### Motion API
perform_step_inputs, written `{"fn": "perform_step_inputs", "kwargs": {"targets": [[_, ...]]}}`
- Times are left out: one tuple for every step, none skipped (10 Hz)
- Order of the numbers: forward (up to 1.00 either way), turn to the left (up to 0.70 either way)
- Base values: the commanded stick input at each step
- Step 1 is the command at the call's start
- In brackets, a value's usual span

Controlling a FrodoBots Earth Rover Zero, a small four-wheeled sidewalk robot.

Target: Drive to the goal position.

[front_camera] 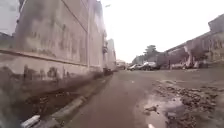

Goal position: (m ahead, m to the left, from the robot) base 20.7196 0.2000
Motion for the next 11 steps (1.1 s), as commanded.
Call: {"fn": "perform_step_inputs", "kwargs": {"targets": [[1.00, 0.00], [1.00, -0.40], [1.00, -0.40], [1.00, -0.40], [1.00, -0.40], [1.00, -0.40], [1.00, -0.40], [1.00, -0.40], [1.00, -0.41], [1.00, -0.41], [1.00, -0.41]]}}
